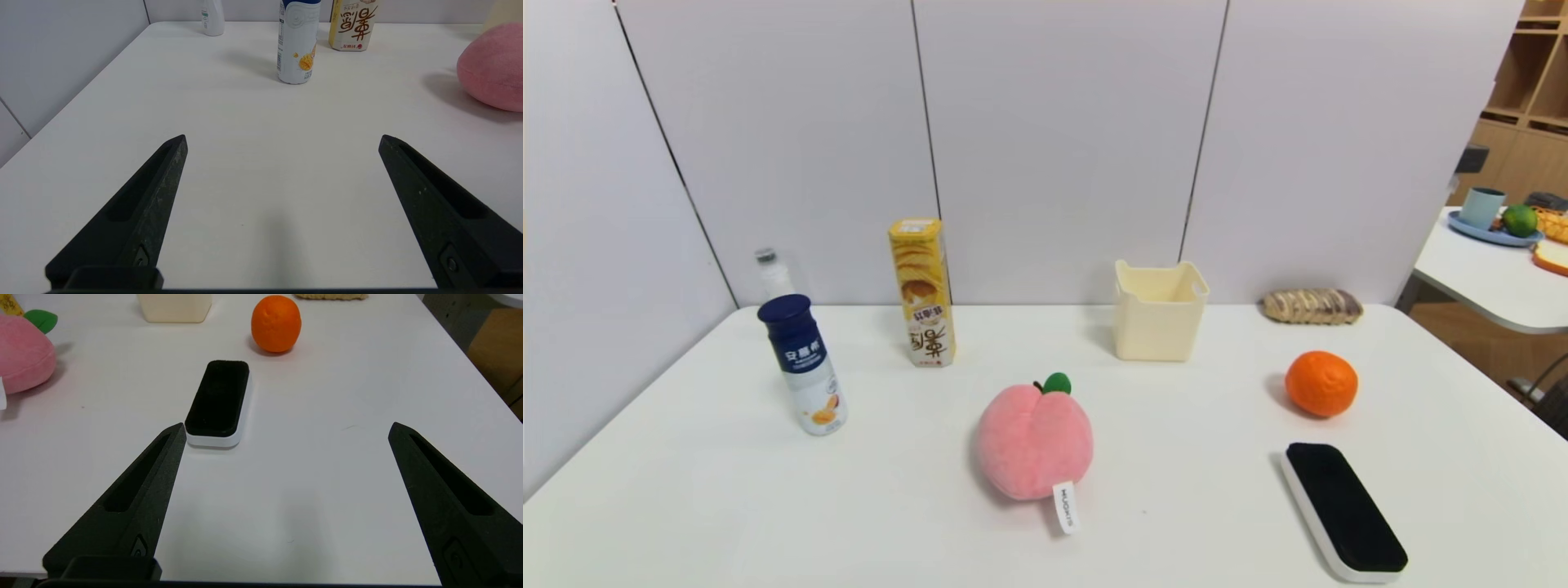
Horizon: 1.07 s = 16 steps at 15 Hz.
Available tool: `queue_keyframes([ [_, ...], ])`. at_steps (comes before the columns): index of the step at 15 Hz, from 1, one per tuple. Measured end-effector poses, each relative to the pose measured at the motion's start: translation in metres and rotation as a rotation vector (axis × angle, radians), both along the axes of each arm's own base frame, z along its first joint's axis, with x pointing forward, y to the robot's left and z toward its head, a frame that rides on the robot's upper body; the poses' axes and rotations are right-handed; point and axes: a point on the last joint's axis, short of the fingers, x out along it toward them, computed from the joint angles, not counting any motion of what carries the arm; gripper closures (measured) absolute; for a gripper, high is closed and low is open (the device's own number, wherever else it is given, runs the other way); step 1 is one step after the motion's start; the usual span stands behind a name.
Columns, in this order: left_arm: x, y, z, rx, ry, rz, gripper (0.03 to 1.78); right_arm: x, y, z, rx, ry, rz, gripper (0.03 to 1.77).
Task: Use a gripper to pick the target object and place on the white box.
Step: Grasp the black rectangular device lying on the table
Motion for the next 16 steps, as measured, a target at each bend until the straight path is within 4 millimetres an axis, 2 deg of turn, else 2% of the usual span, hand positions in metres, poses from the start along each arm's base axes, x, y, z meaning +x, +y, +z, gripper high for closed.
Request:
queue_keyframes([
  [2, 0.0, 0.0, 0.0, 0.0, 0.0, 0.0, 0.12, 0.011, 0.0, 0.031, 0.002, 0.101, 0.014, 0.09],
  [4, 0.0, 0.0, 0.0, 0.0, 0.0, 0.0, 0.12, 0.031, 0.0, 0.06, 0.002, 0.196, 0.037, 0.09],
  [6, 0.0, 0.0, 0.0, 0.0, 0.0, 0.0, 0.12, 0.061, 0.003, 0.087, 0.015, 0.288, 0.064, 0.09],
  [8, 0.0, 0.0, 0.0, 0.0, 0.0, 0.0, 0.12, 0.097, 0.009, 0.105, 0.037, 0.379, 0.089, 0.09],
  [11, 0.0, 0.0, 0.0, 0.0, 0.0, 0.0, 0.12, 0.153, 0.024, 0.112, 0.056, 0.512, 0.109, 0.09],
  [13, 0.0, 0.0, 0.0, 0.0, 0.0, 0.0, 0.12, 0.187, 0.034, 0.105, 0.074, 0.608, 0.099, 0.09],
  [16, 0.0, 0.0, 0.0, 0.0, 0.0, 0.0, 0.12, 0.225, 0.045, 0.084, 0.119, 0.741, 0.041, 0.09],
])
